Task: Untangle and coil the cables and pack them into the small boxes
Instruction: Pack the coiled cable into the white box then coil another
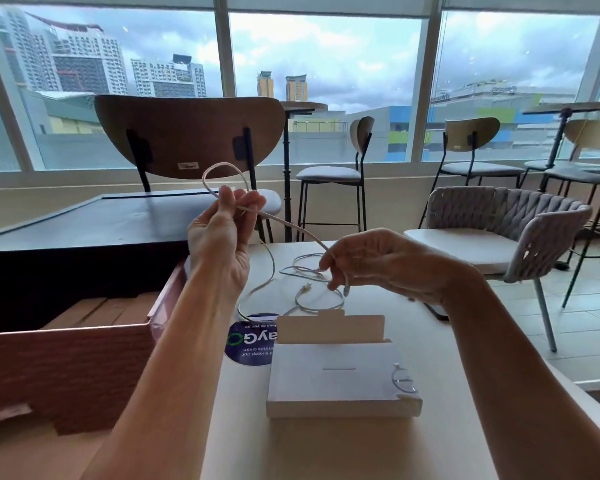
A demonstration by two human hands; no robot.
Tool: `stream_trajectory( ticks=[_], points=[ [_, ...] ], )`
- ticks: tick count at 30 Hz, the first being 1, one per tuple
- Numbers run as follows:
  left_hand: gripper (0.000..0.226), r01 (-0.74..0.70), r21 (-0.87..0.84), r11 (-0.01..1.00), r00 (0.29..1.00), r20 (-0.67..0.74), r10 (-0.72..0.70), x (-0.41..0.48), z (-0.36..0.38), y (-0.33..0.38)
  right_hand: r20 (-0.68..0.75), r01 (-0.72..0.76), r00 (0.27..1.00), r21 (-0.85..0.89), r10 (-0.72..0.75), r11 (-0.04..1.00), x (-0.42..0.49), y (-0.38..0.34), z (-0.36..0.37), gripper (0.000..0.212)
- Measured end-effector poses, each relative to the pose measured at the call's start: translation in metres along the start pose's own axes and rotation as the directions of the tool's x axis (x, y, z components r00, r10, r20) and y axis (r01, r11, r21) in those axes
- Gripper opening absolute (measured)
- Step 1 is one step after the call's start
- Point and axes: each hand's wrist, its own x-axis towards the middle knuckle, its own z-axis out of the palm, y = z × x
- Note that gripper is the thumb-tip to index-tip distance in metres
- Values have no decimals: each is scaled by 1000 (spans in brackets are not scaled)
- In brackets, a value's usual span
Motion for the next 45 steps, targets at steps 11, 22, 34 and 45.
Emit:
stream_trajectory(
  ticks=[11,22,34,45],
  points=[
    [23,-375,902,213,836,230,498,5,-11,-13,-183,143,979,278,-94,950,3,-4,0,18],
    [26,-779,598,187,623,708,333,-10,3,-20,-178,151,980,341,-94,928,15,-8,16,19],
    [22,-780,569,260,624,741,249,-16,9,-24,-47,155,987,486,-151,860,13,-21,20,35],
    [18,-447,674,588,816,577,-40,-18,8,-25,-160,319,936,762,-313,564,25,-32,31,15]
  ],
)
